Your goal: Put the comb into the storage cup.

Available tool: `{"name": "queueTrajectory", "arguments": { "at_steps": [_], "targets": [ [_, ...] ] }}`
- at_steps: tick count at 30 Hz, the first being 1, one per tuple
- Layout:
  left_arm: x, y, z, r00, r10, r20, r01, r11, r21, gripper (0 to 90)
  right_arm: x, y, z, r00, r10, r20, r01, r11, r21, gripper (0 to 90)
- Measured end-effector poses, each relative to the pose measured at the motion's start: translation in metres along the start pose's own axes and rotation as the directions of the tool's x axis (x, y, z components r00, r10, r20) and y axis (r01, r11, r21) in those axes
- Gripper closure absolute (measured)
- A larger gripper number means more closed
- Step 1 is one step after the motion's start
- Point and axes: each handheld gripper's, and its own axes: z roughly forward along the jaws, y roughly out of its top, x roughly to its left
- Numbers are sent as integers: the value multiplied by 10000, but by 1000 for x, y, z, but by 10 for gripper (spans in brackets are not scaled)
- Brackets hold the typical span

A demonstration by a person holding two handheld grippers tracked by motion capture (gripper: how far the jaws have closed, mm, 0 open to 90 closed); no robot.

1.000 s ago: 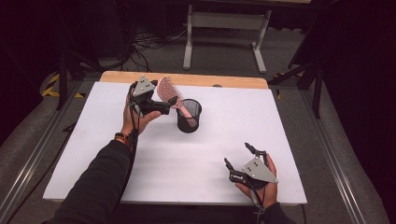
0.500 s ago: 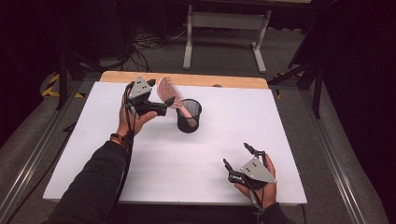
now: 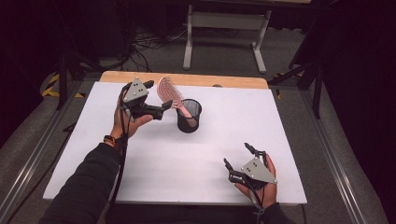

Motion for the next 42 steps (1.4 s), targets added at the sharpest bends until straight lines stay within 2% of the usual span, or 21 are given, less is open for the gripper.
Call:
{"name": "queueTrajectory", "arguments": {
  "at_steps": [12, 14, 18, 29, 34, 40, 42],
  "targets": [
    [-5, -3, -10, 9995, 303, 106, -304, 9995, 65, 54, 0, 0, -1, 10000, 8, 86, -8, 10000, -36, 157],
    [-7, -4, -11, 9994, 341, 6, -341, 9993, 170, 56, 0, 0, -1, 10000, -6, 89, 6, 10000, -40, 157],
    [-8, -7, -13, 9991, 419, 83, -422, 9987, 280, 58, 0, 0, -1, 9999, -30, 120, 30, 10000, 15, 159],
    [-11, -11, -22, 9978, 618, 259, -623, 9978, 214, 59, 1, 0, 0, 9999, -31, 119, 31, 10000, 35, 159],
    [-15, -13, -26, 9958, 868, 278, -880, 9951, 451, 64, 1, 0, 0, 9999, -66, 126, 65, 10000, 42, 159],
    [-21, -16, -30, 9941, 958, 507, -975, 9948, 304, 64, 1, 0, 0, 9999, -83, 135, 83, 10000, 55, 159],
    [-24, -16, -32, 9912, 1187, 580, -1207, 9921, 340, 64, 1, 0, 0, 9999, -88, 133, 87, 9999, 61, 159]
  ]
}}
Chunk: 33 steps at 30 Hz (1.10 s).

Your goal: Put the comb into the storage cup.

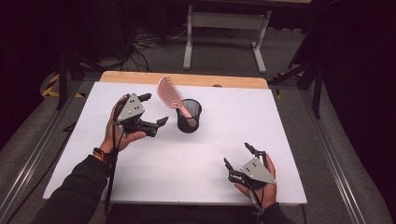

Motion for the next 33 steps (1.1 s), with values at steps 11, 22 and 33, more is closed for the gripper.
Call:
{"name": "queueTrajectory", "arguments": {
  "at_steps": [11, 22, 33],
  "targets": [
    [-12, -5, -6, 9995, 257, 186, -256, 9997, -50, 65, 0, 0, 0, 10000, -8, -5, 8, 10000, 1, 159],
    [-24, -16, -18, 9987, 279, 425, -273, 9995, -159, 68, 1, 0, 0, 10000, -38, 35, 38, 10000, 4, 160],
    [-35, -26, -26, 9964, 391, 759, -378, 9991, -180, 66, 2, 1, 0, 10000, -75, -29, 75, 10000, 13, 160]
  ]
}}
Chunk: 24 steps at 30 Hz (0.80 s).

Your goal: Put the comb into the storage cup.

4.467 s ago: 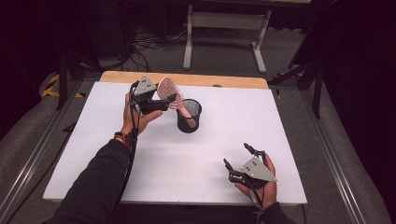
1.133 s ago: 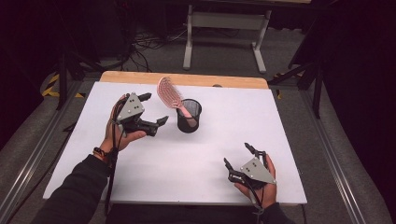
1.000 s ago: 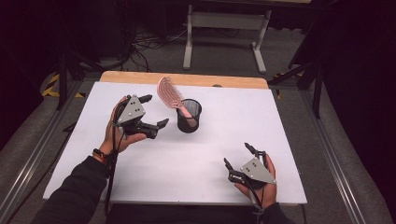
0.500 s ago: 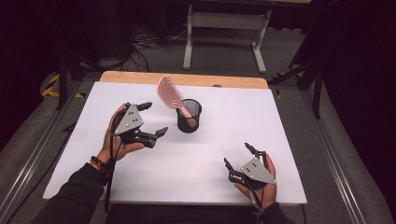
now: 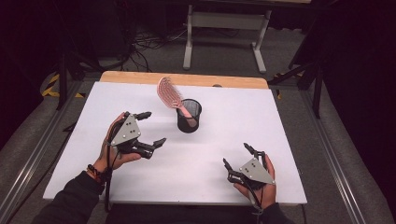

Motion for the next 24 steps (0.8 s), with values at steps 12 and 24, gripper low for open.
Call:
{"name": "queueTrajectory", "arguments": {
  "at_steps": [12, 24],
  "targets": [
    [-8, -13, -5, 9998, 176, 87, -177, 9997, 174, 66, 2, 2, -1, 9999, -93, -49, 93, 9999, -82, 160],
    [-18, -25, -13, 9996, 205, 205, -212, 9992, 337, 66, 4, 2, 0, 9997, -233, -79, 232, 9997, -74, 159]
  ]
}}
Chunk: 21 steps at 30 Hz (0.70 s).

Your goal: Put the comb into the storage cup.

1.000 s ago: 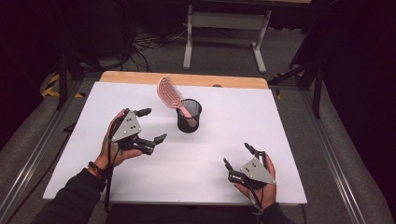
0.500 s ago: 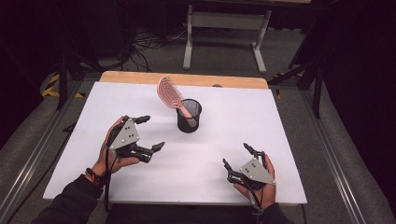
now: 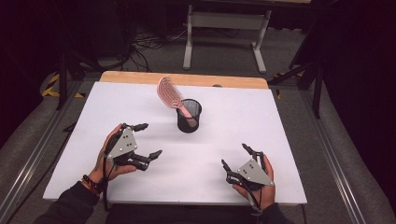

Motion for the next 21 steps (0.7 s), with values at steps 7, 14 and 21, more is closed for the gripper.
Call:
{"name": "queueTrajectory", "arguments": {
  "at_steps": [7, 14, 21],
  "targets": [
    [-6, -9, -3, 10000, 18, 90, -20, 9996, 264, 64, 1, 0, 0, 10000, -25, -25, 25, 10000, 20, 158],
    [-11, -21, -6, 9996, 281, 83, -285, 9979, 589, 65, 1, 0, 1, 10000, -6, -72, 6, 10000, 8, 157],
    [-15, -36, -8, 9995, 321, 7, -321, 9963, 796, 59, 2, 0, 1, 9999, 43, -121, -43, 10000, 8, 152]
  ]
}}
